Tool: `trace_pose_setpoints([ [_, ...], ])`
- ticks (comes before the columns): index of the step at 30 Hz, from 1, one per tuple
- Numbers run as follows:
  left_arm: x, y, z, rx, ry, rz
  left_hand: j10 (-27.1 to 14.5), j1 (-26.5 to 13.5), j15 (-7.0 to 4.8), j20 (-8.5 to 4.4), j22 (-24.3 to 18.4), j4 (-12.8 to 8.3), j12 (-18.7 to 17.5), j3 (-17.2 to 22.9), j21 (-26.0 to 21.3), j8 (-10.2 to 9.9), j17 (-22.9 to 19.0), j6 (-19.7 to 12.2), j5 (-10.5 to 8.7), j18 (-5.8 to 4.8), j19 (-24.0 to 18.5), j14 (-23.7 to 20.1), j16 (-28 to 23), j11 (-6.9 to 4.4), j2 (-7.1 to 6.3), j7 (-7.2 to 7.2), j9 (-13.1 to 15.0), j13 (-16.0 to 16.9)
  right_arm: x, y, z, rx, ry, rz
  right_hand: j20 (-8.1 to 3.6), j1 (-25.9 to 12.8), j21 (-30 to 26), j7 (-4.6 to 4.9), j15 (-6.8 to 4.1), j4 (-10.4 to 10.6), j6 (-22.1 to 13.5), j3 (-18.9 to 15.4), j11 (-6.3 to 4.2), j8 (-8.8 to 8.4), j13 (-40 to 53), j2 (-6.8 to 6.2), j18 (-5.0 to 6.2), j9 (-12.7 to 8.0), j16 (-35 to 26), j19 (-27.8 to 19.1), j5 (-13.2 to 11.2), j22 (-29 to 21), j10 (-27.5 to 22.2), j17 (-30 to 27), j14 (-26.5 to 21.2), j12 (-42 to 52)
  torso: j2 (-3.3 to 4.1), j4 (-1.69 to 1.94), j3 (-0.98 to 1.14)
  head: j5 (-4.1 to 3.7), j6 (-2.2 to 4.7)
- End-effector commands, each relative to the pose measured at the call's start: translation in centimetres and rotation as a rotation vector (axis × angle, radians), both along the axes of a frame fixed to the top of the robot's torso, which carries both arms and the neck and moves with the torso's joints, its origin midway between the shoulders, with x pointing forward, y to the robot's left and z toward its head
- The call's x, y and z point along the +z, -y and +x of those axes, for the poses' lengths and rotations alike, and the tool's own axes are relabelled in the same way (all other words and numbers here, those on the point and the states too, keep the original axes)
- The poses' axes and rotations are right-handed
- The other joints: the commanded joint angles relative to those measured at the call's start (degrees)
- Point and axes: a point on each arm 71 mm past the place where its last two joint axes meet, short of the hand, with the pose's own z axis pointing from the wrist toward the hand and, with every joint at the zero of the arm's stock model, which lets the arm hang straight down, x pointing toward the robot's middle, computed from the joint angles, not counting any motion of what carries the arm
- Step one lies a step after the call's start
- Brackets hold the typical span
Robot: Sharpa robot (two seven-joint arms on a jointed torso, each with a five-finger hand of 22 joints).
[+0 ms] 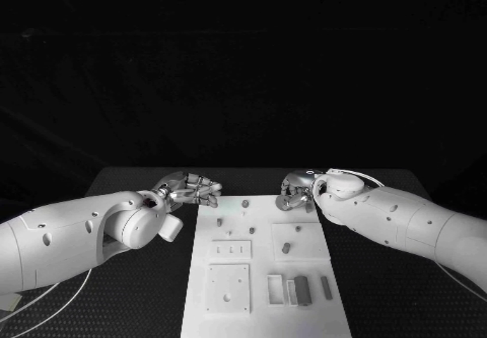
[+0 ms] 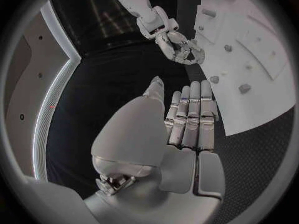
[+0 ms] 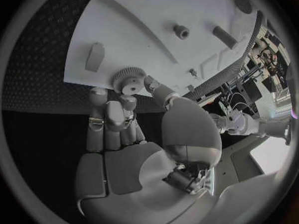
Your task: Assemble the parts on the task board
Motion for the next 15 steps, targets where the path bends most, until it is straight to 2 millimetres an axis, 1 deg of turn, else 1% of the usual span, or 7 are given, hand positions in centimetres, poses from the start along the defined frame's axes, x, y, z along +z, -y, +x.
trace_pose_setpoints([
  [1,0.20,0.27,-0.08,-0.023,0.005,-0.003,0.3,-0.5,-0.16,0.05,0.0,0.0,0.0,0.3,-0.4,-0.2,0.1,0.1,0.12,0.78,0.4,0.4,-0.1,0.04,0.13,0.11,-0.1,0.1,-0.56,-0.06,-0.16,0.010,-0.030,-0.016,-0.38,0.1,0.4,0.19,0.16,0.2,0.4,0.0,0.03,0.13,-0.1,1.26,1.57,-0.2,0.4,-0.3,0.0,1.2,-0.4,-0.1,-0.4,0.3,0.00,-0.05,0.03,0.15,-0.27],
  [2,0.20,0.26,-0.10,-0.023,0.005,-0.003,0.3,-0.5,-0.16,0.05,0.0,0.0,0.0,0.3,-0.4,-0.2,0.1,0.1,0.12,0.78,0.4,0.4,-0.2,0.04,0.14,0.11,-0.1,0.1,-0.62,-0.03,-0.17,0.008,-0.032,-0.017,-0.39,0.1,0.4,0.17,0.14,0.1,0.5,0.0,0.01,0.17,-0.1,1.60,1.57,-0.2,0.4,-0.3,0.0,1.2,-0.5,-0.1,-0.4,0.3,0.00,-0.05,0.06,0.24,-0.39],
  [5,0.20,0.24,-0.13,-0.023,0.004,-0.003,0.3,-0.5,-0.16,0.05,0.0,0.0,0.0,0.3,-0.4,-0.2,0.1,0.1,0.12,0.78,0.4,0.4,-0.2,0.04,0.15,0.11,-0.1,0.1,-0.73,0.11,-0.15,0.004,-0.031,-0.017,-0.40,0.1,0.5,0.12,0.09,-0.3,0.6,-0.2,-0.04,0.25,-0.2,2.50,1.57,-0.2,0.5,-0.5,0.0,1.2,-0.6,-0.1,-0.4,0.5,-0.02,-0.08,0.05,0.40,-0.52],
  [10,0.19,0.23,-0.13,-0.022,0.003,-0.002,0.3,-0.5,-0.16,0.04,0.0,0.0,0.0,0.4,-0.4,-0.2,0.1,0.1,0.12,0.79,0.4,0.4,-0.2,0.04,0.17,0.11,-0.1,0.1,-0.75,0.20,-0.09,0.000,-0.030,-0.020,-0.41,0.0,0.7,0.13,0.09,-0.7,0.6,-0.3,-0.03,0.18,-0.4,3.23,1.57,-0.3,0.6,-0.6,0.0,1.2,-0.7,-0.2,-0.5,0.6,-0.09,-0.13,0.05,0.39,-0.53],
  [15,0.18,0.26,-0.16,-0.024,0.001,-0.002,0.3,-0.5,-0.16,0.04,0.0,0.0,0.0,0.4,-0.4,-0.2,0.2,0.1,0.12,0.79,0.4,0.4,-0.2,0.05,0.17,0.11,-0.1,0.1,-0.78,0.29,-0.08,-0.001,-0.023,-0.041,-0.45,0.3,0.8,0.13,0.09,-1.5,0.6,-0.3,-0.04,0.16,-0.5,3.62,1.57,-0.4,0.7,-0.7,-0.1,1.2,-0.7,-0.3,-0.5,0.8,-0.08,-0.15,0.07,0.38,-0.55],
])
